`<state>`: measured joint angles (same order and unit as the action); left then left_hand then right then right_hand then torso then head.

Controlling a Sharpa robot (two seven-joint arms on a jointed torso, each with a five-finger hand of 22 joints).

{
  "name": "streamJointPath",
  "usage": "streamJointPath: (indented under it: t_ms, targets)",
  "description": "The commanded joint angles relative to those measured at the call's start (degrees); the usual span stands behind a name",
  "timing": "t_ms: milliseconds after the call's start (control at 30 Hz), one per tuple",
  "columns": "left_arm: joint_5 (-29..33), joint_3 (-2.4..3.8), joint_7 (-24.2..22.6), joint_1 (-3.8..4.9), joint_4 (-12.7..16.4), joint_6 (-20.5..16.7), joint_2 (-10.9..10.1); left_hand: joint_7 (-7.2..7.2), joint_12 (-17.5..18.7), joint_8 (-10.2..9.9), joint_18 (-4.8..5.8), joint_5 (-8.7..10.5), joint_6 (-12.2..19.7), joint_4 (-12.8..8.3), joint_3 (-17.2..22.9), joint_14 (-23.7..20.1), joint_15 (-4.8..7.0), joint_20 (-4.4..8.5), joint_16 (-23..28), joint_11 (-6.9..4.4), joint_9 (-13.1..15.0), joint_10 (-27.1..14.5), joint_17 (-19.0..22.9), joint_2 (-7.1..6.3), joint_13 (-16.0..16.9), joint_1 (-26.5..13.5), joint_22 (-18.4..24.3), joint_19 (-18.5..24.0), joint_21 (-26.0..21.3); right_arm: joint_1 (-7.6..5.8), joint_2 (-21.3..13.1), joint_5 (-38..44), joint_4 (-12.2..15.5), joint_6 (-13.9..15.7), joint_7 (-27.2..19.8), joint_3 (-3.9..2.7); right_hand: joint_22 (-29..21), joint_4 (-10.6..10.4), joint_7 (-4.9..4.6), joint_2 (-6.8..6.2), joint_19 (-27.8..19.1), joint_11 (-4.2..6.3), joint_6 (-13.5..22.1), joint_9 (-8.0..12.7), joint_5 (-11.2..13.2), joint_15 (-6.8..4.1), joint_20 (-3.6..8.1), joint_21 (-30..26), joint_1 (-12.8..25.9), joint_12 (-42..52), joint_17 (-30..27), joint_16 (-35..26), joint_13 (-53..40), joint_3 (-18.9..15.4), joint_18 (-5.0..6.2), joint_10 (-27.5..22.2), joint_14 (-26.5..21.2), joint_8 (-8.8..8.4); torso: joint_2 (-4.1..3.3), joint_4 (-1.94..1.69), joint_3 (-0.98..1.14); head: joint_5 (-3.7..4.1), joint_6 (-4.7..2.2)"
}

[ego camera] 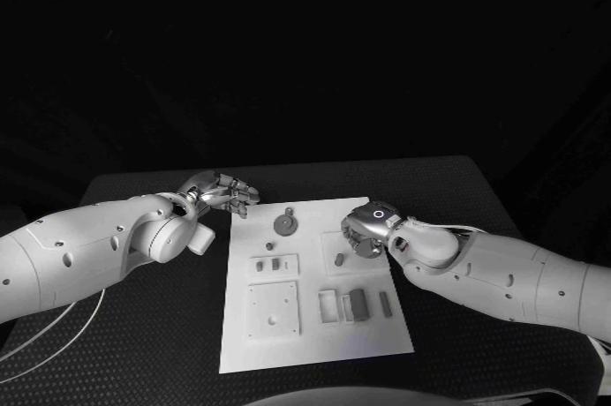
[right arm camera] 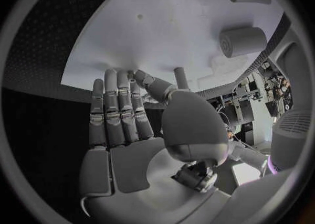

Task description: Assemble the parts on the task board

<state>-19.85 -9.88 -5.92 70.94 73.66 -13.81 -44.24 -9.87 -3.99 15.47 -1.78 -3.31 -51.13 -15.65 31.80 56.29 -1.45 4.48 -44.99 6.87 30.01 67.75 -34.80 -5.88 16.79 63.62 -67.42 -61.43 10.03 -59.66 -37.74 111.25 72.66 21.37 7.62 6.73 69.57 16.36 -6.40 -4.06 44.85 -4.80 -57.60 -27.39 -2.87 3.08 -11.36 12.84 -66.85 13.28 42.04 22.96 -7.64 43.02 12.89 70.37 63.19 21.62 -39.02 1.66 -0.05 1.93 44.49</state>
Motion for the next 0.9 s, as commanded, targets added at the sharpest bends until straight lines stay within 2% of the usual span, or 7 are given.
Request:
streamJointPath:
  t_ms: [33,267,700,900]
  targets:
    - [0.3,0.05,-0.3,0.08,0.0,0.0,0.1,-0.06,0.1,0.1,-0.89,0.16,0.4,0.1,-0.4,0.1,-0.12,-0.34,0.3,-0.05,-0.1,-0.4,0.0,-0.06,0.1,-0.5,0.1,-0.1,-0.2,0.92,-0.4,-0.2,0.2,-3.6,0.2,0.56,0.0,0.2,0.01,-0.30,0.5,0.10,-0.6,-0.1,0.0,-0.12,-0.09,-0.4,-0.2,0.4,0.1,0.3,-0.3,0.3,0.90,0.6,0.4,0.32,0.02,0.02,-0.01,-0.05,-0.05]
    - [0.3,0.05,-0.3,0.08,-0.2,-0.1,0.2,-0.07,0.1,0.1,-0.89,0.16,0.5,0.1,-0.4,0.1,-0.12,-0.35,0.3,-0.05,-0.1,-0.4,0.0,-0.07,0.1,-0.5,0.1,-0.1,-0.3,0.16,-1.0,-1.5,1.2,-3.0,0.0,-0.34,0.1,0.1,0.03,-0.37,0.7,0.13,-0.7,-0.2,0.0,-0.16,-0.12,-0.4,-0.1,0.4,0.3,0.3,-0.3,0.2,0.95,0.7,0.5,0.34,0.00,0.03,0.00,-0.07,-0.04]
    - [0.3,0.05,-0.2,0.08,-0.5,0.1,0.2,-0.09,0.1,0.2,-0.89,0.16,0.5,0.2,-0.4,0.1,-0.13,-0.37,0.3,-0.03,-0.1,-0.4,0.0,-0.09,0.1,-0.6,0.1,-0.1,-0.3,-0.35,-2.4,-4.2,3.5,-2.8,-0.9,-2.13,0.1,0.1,0.05,-0.43,0.9,0.17,-0.8,-0.3,0.0,-0.21,-0.15,-0.5,0.0,0.4,0.5,0.3,-0.4,0.2,1.02,0.8,0.6,0.34,-0.02,0.06,0.01,-0.12,-0.01]
    - [0.3,0.05,-0.3,0.08,-0.6,0.1,0.2,-0.10,0.1,0.2,-0.90,0.16,0.5,0.2,-0.4,0.1,-0.14,-0.37,0.3,-0.02,-0.1,-0.5,0.0,-0.11,0.1,-0.6,0.1,-0.1,-0.4,-0.95,-2.9,-5.3,4.3,-2.7,-1.4,-2.64,0.1,0.1,0.04,-0.44,0.9,0.17,-0.7,-0.4,0.0,-0.21,-0.17,-0.5,0.0,0.3,0.5,0.3,-0.4,0.2,1.03,0.8,0.6,0.32,-0.02,0.09,-0.01,-0.08,0.05]
